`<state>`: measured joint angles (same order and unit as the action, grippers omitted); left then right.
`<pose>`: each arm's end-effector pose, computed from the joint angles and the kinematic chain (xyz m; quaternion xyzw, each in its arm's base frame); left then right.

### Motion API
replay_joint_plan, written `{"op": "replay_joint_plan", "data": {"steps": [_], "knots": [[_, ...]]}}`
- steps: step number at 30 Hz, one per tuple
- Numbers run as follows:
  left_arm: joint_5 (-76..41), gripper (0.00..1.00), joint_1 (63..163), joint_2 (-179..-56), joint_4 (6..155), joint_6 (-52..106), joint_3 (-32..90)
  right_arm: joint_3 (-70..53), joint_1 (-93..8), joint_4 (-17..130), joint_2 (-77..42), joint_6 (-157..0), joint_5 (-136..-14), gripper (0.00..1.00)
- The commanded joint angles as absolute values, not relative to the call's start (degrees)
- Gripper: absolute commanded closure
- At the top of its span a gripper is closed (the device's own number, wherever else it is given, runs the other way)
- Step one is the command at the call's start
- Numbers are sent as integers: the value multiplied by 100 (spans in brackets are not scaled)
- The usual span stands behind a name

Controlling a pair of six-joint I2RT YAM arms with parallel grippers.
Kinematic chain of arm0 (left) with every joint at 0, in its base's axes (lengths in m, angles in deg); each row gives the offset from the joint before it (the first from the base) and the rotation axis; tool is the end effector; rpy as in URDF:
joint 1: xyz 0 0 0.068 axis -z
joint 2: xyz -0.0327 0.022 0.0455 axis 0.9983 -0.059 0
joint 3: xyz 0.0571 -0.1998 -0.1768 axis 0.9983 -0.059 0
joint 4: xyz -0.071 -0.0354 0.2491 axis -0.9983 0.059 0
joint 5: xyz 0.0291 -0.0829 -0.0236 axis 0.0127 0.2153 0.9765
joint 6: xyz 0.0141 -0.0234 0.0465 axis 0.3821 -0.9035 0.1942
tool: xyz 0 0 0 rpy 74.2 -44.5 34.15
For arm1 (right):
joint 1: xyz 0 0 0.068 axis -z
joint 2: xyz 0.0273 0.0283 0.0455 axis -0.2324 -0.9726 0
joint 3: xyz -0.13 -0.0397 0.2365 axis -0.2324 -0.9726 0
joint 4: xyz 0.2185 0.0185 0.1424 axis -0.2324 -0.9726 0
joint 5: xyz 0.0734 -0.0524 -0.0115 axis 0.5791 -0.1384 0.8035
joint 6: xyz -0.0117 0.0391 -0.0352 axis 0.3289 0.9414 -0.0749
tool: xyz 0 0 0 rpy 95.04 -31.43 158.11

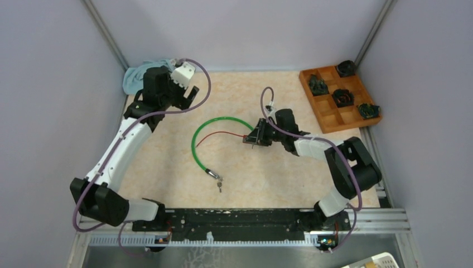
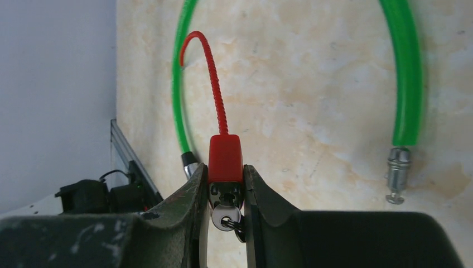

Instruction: Unlock with the key

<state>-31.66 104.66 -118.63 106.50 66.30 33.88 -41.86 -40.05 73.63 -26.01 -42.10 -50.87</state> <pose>0.2896 -0.0905 0.3885 0.2970 0.7822 0.0874 0.5407 0.2762 0.1593 0.1849 -0.0144 0.8468 0.4676 0.2533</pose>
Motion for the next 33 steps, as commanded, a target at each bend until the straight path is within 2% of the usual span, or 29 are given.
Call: {"op": "replay_joint_plan", "data": {"steps": [1,4,8,10,13,20,25,30,33], "knots": [[-2865,1,10282,-11868,10277,6334,3116,-3941,-4041,7442,-2893,-4529,-5488,88],[-2771,1,10147,-11839,10073,6273,2832,-3822,-4042,7154,-3036,-4737,-5692,67],[-2636,1,9930,-11864,9832,6209,2566,-3666,-4042,6627,-3022,-5133,-6041,49],[-2555,1,9836,-11894,9763,6179,2486,-3624,-4042,6478,-2962,-5263,-6209,33],[-2486,1,9768,-11904,9618,6187,2374,-3520,-4042,6194,-2820,-5438,-6446,4],[-2397,1,9683,-11939,9153,6102,2028,-3123,-4033,5340,-2093,-5899,-7183,1],[-2299,1,9609,-11994,8501,5824,1519,-3408,-3877,5391,-1001,-6343,-8958,1],[-2185,1,9574,-12087,7518,5527,759,-4560,-3115,6646,115,-6715,-10704,1],[-2140,1,9505,-12172,6563,5377,205,-5576,-3030,8243,407,-7743,-12047,1]]}}
